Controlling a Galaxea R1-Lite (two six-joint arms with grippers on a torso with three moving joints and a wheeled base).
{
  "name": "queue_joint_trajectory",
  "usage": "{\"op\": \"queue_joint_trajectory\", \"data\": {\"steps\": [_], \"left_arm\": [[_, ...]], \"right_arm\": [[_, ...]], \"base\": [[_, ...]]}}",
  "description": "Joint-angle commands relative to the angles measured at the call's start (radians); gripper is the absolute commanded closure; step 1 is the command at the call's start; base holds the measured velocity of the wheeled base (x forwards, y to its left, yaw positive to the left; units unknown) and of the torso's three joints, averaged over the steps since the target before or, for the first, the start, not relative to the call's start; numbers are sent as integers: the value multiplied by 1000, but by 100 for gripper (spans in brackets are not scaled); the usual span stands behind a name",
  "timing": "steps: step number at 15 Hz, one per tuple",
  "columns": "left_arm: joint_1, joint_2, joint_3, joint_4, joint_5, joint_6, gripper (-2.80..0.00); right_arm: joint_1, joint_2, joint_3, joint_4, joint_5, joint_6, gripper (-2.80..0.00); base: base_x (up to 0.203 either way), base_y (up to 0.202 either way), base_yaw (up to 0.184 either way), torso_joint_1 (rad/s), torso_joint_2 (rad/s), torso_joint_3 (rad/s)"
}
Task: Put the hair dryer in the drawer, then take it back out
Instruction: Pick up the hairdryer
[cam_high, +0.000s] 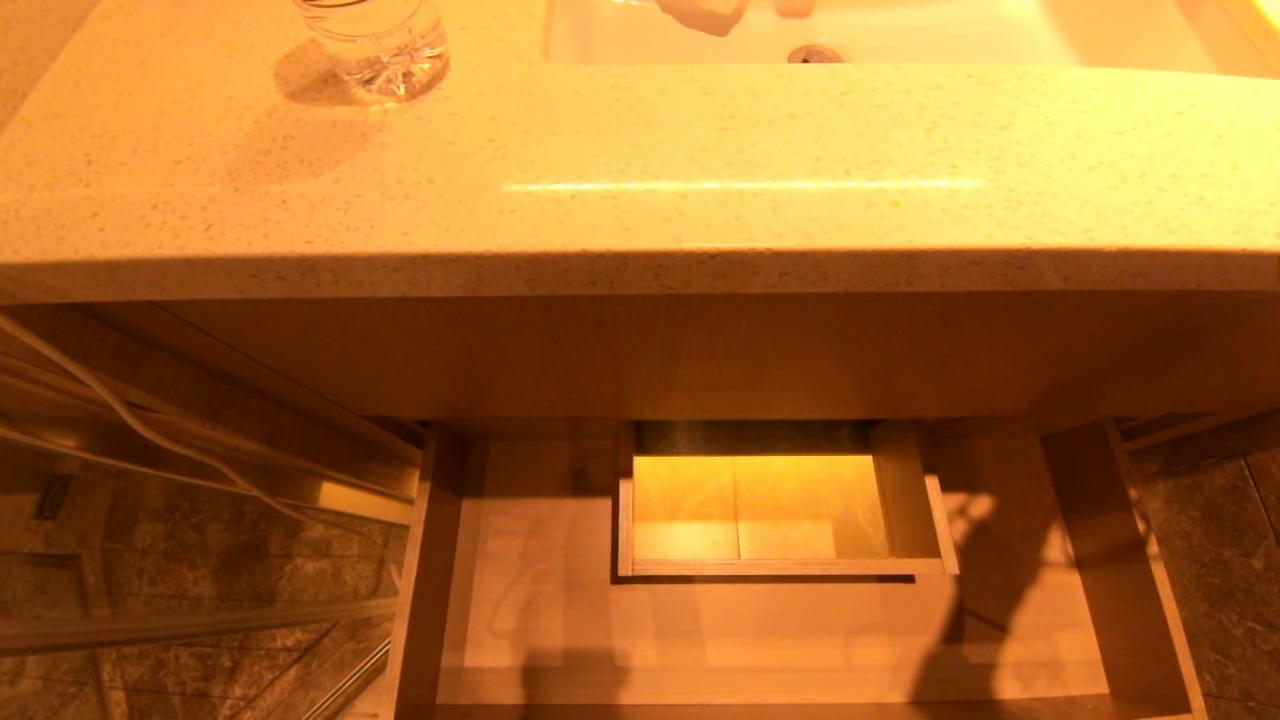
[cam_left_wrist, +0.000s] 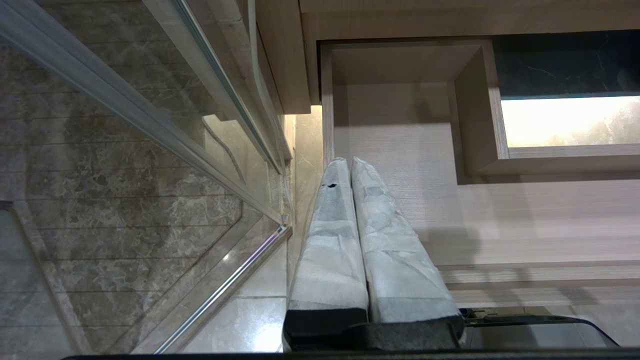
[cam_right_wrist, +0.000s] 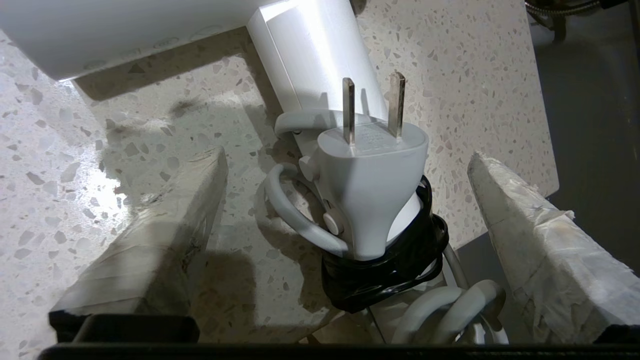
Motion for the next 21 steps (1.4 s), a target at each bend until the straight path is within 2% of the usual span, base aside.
{"op": "queue_joint_trajectory", "data": {"steps": [1,6,21], "left_arm": [[0,0,2,0,0,1,0],[0,0,2,0,0,1,0],[0,0,2,0,0,1,0]], "right_arm": [[-3,16,-1,3,-1,-3,-280],[-3,25,0,40,-1,4,-280],[-2,16,-38,35,5,24,-280]], "base": [[0,0,0,0,0,0],[0,0,0,0,0,0],[0,0,0,0,0,0]]}}
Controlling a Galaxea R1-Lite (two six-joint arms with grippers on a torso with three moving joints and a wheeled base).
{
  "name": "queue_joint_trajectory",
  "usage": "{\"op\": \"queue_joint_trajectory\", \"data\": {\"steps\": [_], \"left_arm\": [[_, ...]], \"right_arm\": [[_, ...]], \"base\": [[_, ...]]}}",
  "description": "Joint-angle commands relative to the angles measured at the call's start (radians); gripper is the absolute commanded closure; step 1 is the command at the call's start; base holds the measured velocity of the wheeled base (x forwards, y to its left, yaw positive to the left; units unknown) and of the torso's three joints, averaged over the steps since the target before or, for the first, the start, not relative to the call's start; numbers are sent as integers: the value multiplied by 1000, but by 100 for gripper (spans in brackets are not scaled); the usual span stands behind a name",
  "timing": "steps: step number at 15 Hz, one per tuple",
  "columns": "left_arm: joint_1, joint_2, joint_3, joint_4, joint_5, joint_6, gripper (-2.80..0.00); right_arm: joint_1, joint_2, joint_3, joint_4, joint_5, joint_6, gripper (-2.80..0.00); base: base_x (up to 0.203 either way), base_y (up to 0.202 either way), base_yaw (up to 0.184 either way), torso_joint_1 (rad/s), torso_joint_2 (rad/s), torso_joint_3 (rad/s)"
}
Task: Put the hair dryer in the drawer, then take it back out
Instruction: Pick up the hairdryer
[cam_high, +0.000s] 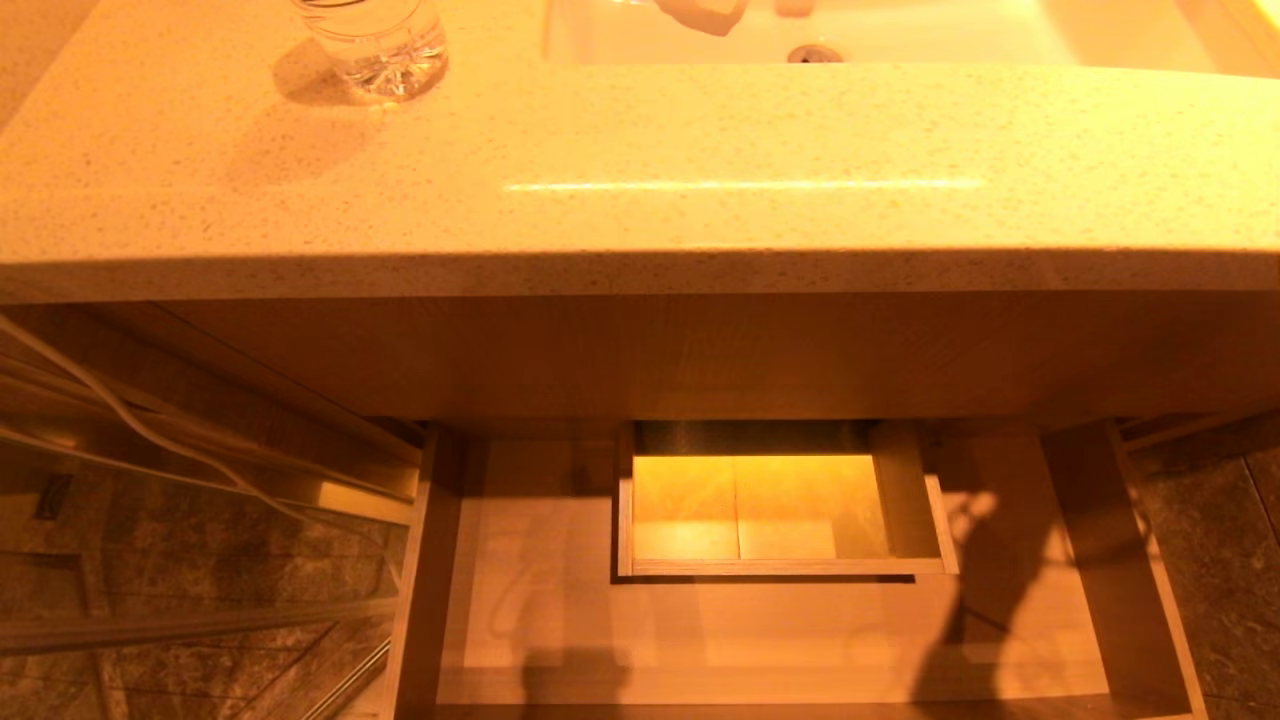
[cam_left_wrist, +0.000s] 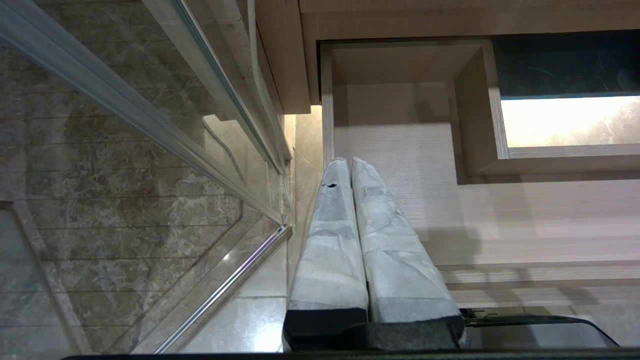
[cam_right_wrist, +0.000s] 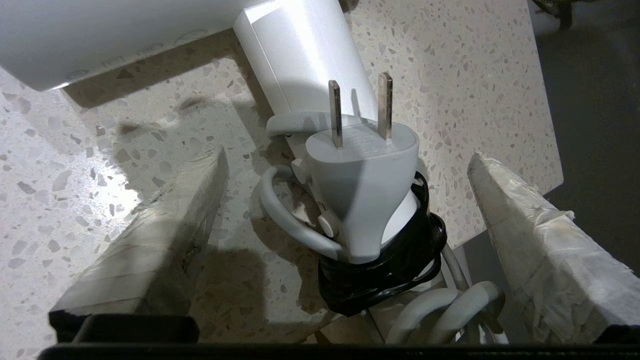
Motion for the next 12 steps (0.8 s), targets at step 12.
{"op": "queue_joint_trajectory", "data": {"steps": [12], "left_arm": [[0,0,2,-1,0,1,0]], "right_arm": [[1,4,-38,8,35,130,-280]], "base": [[0,0,0,0,0,0]]}}
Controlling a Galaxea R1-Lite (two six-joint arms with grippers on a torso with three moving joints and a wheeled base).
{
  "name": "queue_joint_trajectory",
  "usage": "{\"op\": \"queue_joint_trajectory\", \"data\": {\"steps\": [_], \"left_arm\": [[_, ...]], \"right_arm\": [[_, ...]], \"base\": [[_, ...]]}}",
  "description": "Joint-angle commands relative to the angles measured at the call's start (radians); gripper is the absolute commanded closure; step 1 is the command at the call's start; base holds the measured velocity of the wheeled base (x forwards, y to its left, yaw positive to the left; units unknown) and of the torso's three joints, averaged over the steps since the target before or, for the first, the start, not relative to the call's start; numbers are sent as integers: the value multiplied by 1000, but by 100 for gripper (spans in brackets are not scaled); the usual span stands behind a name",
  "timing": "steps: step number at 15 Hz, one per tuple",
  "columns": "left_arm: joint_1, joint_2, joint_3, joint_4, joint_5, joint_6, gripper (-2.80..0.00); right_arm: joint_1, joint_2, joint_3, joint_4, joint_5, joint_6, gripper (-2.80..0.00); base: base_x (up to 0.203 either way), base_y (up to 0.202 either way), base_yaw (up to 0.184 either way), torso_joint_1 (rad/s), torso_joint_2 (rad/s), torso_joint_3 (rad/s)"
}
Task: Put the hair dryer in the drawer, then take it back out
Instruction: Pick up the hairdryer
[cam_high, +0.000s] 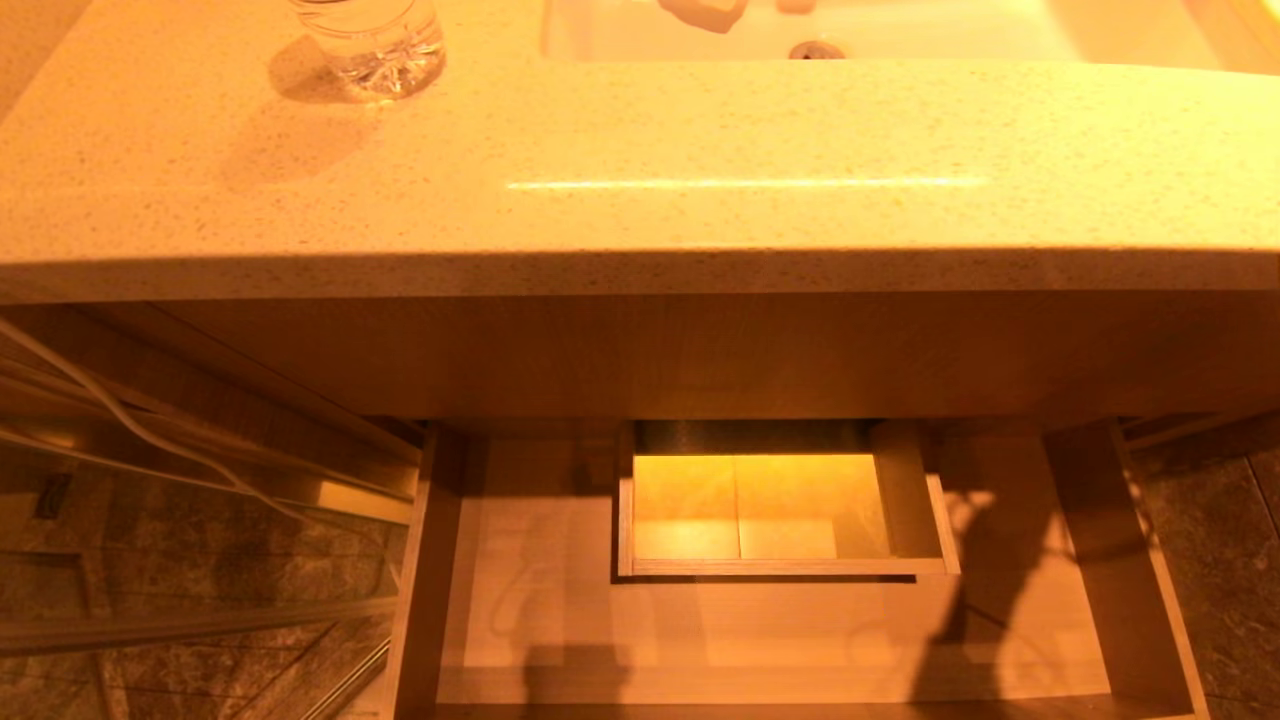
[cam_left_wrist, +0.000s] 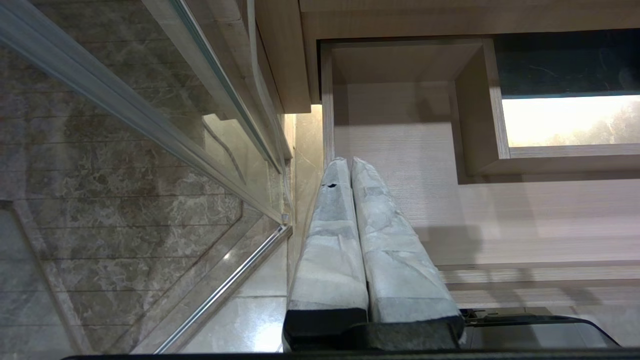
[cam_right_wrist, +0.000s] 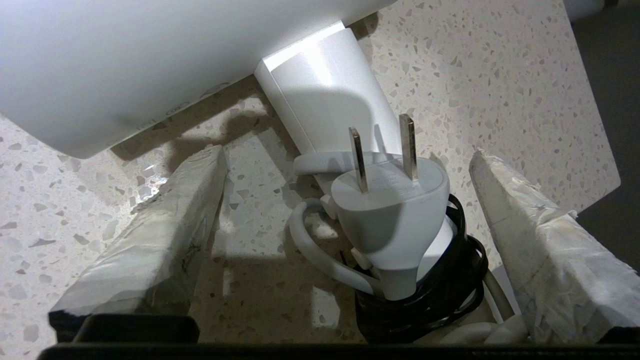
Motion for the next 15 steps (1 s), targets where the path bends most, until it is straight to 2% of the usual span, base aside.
{"op": "queue_joint_trajectory", "data": {"steps": [1,15], "left_arm": [[0,0,2,0,0,-1,0],[0,0,2,0,0,-1,0]], "right_arm": [[0,-4,0,4,0,-1,-280],[0,15,11,8,2,-2,-280]], "base": [[0,0,0,0,0,0],[0,0,0,0,0,0]]}}
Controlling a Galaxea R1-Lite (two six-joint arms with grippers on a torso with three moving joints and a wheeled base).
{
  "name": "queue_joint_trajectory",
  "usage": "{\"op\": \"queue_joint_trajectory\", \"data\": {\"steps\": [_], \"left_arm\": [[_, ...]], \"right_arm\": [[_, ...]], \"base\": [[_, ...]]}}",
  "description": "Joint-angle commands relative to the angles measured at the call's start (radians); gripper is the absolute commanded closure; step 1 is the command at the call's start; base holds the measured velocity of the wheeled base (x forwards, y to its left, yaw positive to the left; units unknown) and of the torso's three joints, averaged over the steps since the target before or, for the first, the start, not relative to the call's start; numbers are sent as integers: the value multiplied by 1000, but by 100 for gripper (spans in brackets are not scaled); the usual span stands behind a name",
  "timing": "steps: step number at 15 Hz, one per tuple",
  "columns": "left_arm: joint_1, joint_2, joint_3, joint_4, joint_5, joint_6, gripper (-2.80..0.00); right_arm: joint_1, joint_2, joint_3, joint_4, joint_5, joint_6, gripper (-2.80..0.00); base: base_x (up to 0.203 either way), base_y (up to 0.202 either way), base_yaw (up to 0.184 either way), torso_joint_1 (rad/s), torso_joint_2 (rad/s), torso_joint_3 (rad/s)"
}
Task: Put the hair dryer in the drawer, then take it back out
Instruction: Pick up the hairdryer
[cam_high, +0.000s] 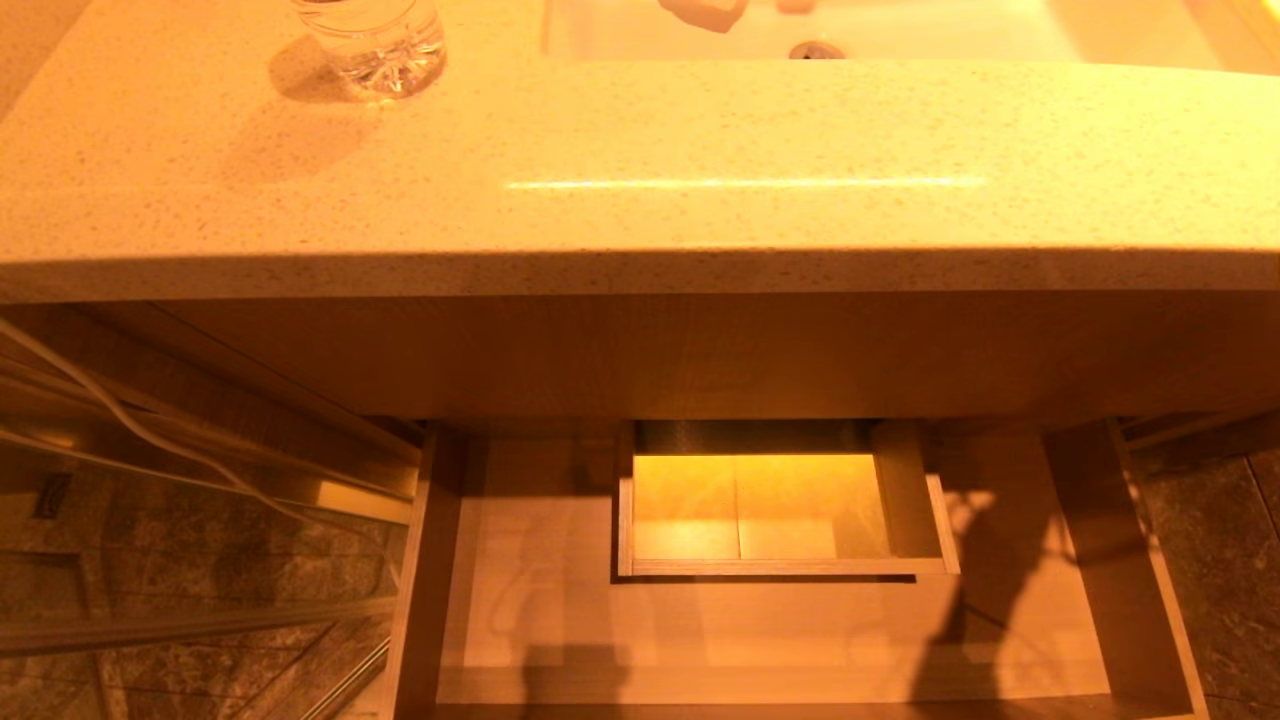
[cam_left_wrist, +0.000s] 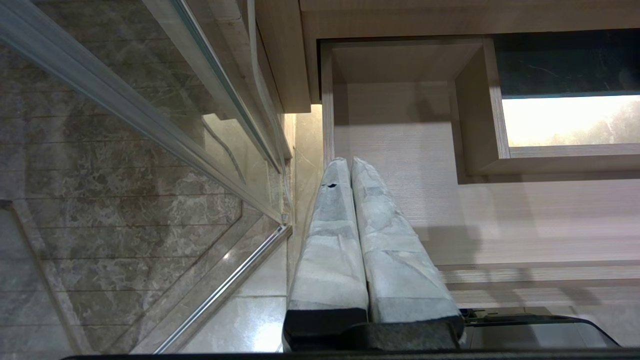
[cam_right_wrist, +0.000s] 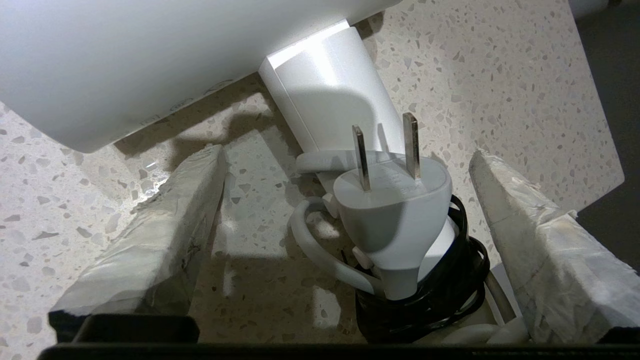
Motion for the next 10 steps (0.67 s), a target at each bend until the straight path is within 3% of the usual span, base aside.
{"op": "queue_joint_trajectory", "data": {"steps": [1,10], "left_arm": [[0,0,2,0,0,0,0],[0,0,2,0,0,1,0]], "right_arm": [[0,9,2,10,1,-2,-280],[1,21,-8,74,0,0,-280]], "base": [[0,0,0,0,0,0],[0,0,0,0,0,0]]}}
